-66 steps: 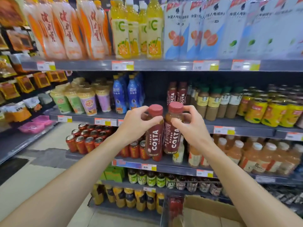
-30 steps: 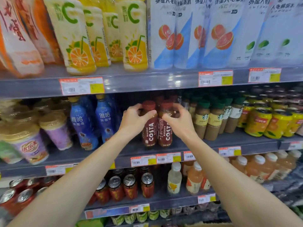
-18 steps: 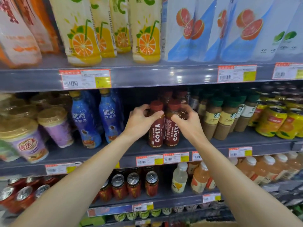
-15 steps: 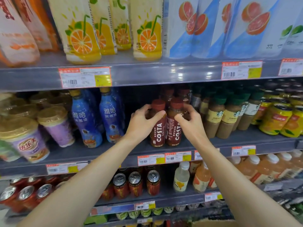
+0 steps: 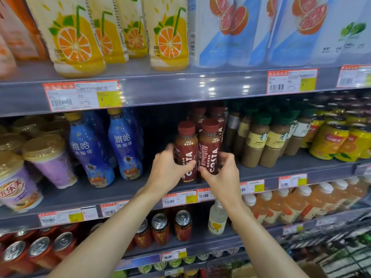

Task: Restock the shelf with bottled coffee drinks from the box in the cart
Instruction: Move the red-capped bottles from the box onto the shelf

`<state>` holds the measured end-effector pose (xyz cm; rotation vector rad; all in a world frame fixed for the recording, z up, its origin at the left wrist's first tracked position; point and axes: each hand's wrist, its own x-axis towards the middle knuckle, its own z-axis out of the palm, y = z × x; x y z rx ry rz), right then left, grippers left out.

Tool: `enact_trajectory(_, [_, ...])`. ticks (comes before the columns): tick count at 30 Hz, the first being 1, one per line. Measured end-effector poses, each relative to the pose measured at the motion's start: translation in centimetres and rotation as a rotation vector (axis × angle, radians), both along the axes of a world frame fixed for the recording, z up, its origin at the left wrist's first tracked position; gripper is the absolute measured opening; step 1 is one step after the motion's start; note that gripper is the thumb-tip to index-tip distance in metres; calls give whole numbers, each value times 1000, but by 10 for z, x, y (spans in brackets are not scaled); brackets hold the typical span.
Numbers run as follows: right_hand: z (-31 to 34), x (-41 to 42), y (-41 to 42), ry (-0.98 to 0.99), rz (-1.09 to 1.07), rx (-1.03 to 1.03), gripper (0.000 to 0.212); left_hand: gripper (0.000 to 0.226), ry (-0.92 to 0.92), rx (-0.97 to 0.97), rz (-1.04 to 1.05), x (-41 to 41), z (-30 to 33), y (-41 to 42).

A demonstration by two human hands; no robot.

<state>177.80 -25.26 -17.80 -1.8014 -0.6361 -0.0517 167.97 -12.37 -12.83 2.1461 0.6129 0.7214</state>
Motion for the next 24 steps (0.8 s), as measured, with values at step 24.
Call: enact_trajectory(24, [14,65,7,58,-101,-112,56,53,55,-36,45,4,-4,-6])
